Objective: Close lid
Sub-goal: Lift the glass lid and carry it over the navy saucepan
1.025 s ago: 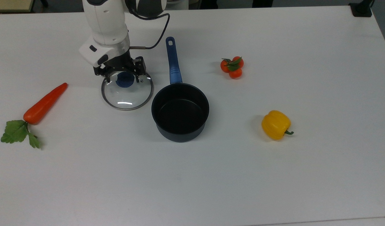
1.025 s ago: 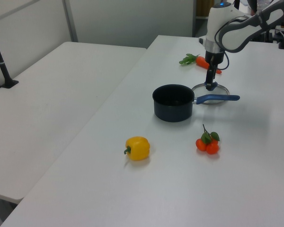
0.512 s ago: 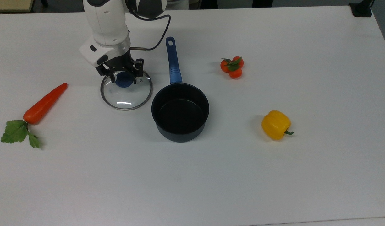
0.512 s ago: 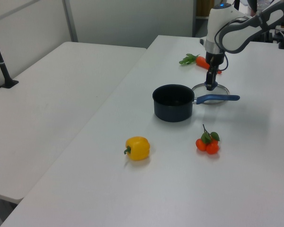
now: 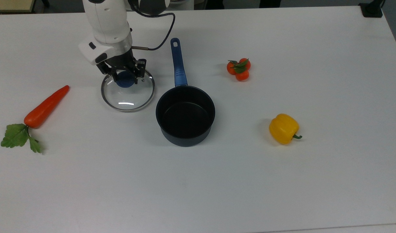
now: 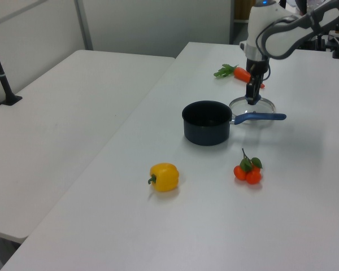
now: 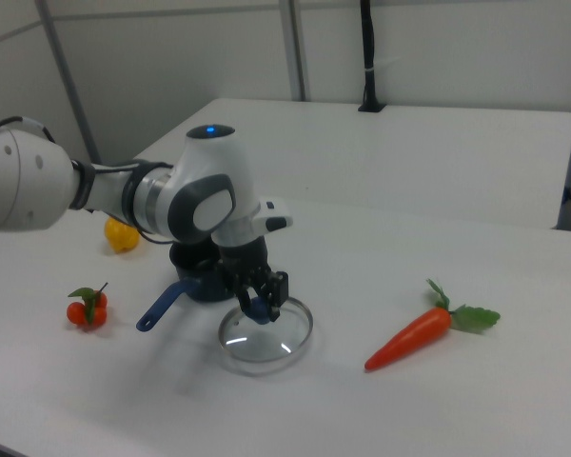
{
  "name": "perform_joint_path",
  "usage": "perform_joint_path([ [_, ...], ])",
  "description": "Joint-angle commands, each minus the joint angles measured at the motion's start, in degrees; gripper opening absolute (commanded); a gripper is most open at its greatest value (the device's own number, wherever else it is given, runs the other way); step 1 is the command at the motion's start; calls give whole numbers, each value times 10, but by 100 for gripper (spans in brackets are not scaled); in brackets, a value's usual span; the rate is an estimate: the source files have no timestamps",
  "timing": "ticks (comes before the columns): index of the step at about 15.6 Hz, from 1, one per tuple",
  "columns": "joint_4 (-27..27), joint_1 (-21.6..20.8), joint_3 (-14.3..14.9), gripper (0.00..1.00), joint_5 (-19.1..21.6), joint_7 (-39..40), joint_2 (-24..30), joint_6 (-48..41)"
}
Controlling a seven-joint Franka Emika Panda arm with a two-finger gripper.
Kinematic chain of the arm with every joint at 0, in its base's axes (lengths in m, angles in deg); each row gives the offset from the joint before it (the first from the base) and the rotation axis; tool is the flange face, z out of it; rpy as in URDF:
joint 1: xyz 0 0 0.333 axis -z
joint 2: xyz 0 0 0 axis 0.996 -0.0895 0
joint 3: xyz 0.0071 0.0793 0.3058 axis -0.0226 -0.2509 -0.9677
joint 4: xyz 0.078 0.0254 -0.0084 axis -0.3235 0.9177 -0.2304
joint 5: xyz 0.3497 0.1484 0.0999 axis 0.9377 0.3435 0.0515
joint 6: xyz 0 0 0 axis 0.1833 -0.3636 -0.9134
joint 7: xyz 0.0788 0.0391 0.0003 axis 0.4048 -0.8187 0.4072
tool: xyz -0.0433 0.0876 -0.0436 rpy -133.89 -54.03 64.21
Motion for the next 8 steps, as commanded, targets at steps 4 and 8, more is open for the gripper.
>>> perform_joint_path([
  [4,-136,-10,-2,42,2,-41,8,-147],
  [8,-228,-56,-3,42,-1,-57,-23,-206],
])
